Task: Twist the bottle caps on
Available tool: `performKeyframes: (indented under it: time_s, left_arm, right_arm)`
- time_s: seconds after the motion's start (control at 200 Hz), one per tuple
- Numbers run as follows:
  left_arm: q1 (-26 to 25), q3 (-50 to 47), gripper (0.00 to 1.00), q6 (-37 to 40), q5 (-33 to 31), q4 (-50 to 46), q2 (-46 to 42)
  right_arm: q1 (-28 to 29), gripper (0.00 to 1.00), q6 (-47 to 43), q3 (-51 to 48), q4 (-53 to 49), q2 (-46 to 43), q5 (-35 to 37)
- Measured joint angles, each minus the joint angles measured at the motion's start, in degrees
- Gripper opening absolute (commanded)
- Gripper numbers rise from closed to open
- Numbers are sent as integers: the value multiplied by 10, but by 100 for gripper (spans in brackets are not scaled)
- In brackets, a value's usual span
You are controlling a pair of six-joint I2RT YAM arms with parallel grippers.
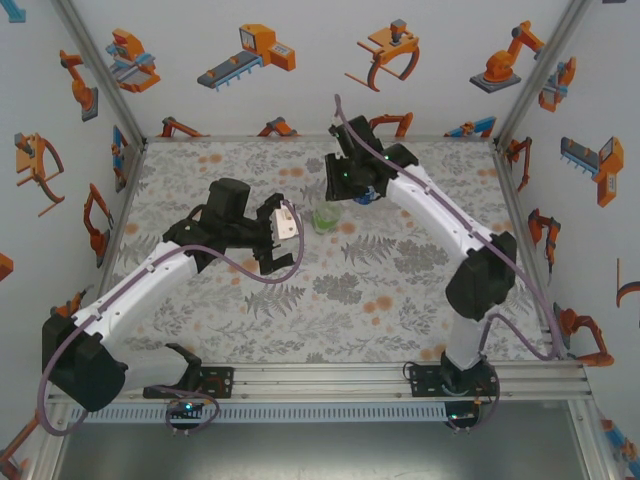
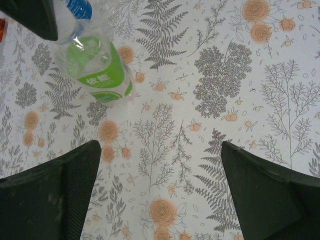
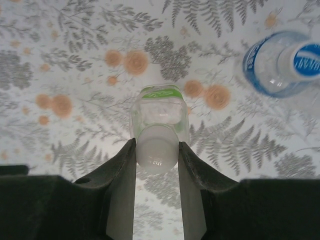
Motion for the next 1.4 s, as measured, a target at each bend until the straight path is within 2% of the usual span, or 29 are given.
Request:
performKeyframes:
  time_s: [0.205,0.451,0.486,0.601,0.756,0.816,1.011,1.147,1.242,1.402]
  left_arm:
    - [0,-1,97,-3,0,5,-1]
    - [0,-1,97,-4,0,7,0]
    - [0,-1,97,-4,0,8,0]
    - [0,-1,97,-5,0,8,0]
    - [0,-1,97,-7,0,8,0]
    - [0,-1,97,-8,0,9,0]
    - [4,-1,97,-19,-1,16,5]
    - [18,-5,97,-33,-12,35,5]
    - [39,-15,97,-55,-25,56,5]
    - [71,-18,97,-121,-74,96,5]
  right_arm:
    - [-16,0,-66,92,-38,87,17]
    - [-38,0,-90,153,-47,151,16]
    - [-41,5,-92,158,-44,156,14]
    - [-45,31,-95,174,-41,169,14]
    - [-45,51,-96,179,-43,172,14]
    - [-45,55,-97,182,-48,172,14]
    - [-45,60,-101,208,-61,169,29]
    - [-50,65,-107,200,-66,135,45]
    - [-60,73,-114,151,-58,77,61]
    - [-96,91,-123,-3,-6,-60,95]
